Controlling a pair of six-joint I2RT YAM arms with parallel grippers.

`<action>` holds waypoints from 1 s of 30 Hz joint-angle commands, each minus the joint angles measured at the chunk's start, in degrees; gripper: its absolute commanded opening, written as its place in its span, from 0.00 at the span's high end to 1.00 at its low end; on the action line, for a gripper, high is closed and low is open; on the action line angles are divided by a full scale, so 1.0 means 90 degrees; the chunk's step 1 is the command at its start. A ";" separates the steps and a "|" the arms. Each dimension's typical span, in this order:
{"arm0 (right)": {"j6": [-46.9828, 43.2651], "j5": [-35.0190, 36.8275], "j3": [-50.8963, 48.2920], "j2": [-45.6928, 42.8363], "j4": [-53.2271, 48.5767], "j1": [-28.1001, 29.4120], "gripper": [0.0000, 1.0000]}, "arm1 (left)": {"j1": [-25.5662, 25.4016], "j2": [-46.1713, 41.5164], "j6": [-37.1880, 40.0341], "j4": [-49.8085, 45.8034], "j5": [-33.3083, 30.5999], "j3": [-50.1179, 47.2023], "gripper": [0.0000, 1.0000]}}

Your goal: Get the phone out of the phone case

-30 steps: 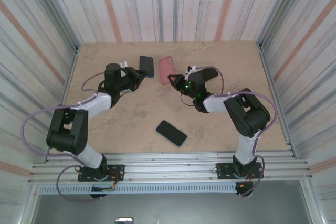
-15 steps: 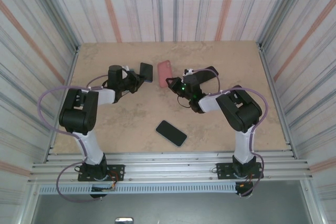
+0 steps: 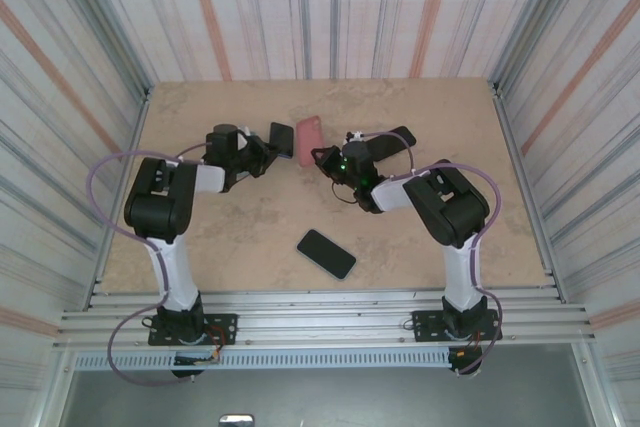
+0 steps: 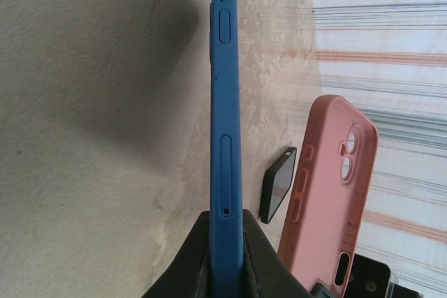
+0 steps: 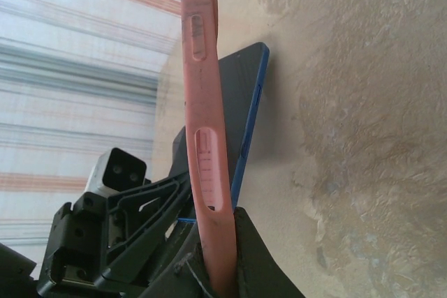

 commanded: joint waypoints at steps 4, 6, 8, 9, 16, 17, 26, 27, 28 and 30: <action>0.0237 0.0178 0.0216 0.0267 -0.0091 0.0055 0.92 | 0.0054 0.0182 0.0332 0.0172 0.0077 0.0310 0.87; 0.0262 0.0174 0.0240 0.0307 -0.0087 0.0060 0.92 | 0.0058 0.0233 0.0333 0.0175 0.0072 0.0298 0.87; 0.0264 0.0160 0.0267 0.0332 -0.0119 0.0071 0.92 | 0.0058 0.0253 0.0377 0.0111 0.0072 0.0299 0.85; 0.0251 0.0167 0.0283 0.0346 -0.0117 0.0071 0.92 | 0.0058 0.0254 0.0416 0.0072 0.0064 0.0300 0.84; 0.0253 0.0140 0.0319 0.0408 -0.0139 0.0071 0.92 | 0.0058 0.0120 0.0657 -0.0296 0.0006 0.0271 0.70; 0.0256 0.0140 0.0321 0.0410 -0.0146 0.0068 0.92 | 0.0054 0.0100 0.0690 -0.0340 0.0006 0.0271 0.68; 0.0108 0.0207 0.0381 0.0435 -0.0403 0.0066 0.92 | 0.0066 -0.0048 0.1065 -0.0947 -0.0009 0.0275 0.54; 0.0075 0.0204 0.0399 0.0440 -0.0446 0.0071 0.92 | 0.0068 -0.0044 0.1088 -0.0970 -0.0020 0.0262 0.54; 0.0048 0.0211 0.0420 0.0439 -0.0495 0.0070 0.92 | 0.0078 -0.0032 0.1084 -0.0960 -0.0023 0.0232 0.53; 0.0001 0.0228 0.0460 0.0455 -0.0543 0.0068 0.92 | 0.0112 0.0016 0.1036 -0.0843 -0.0026 0.0152 0.53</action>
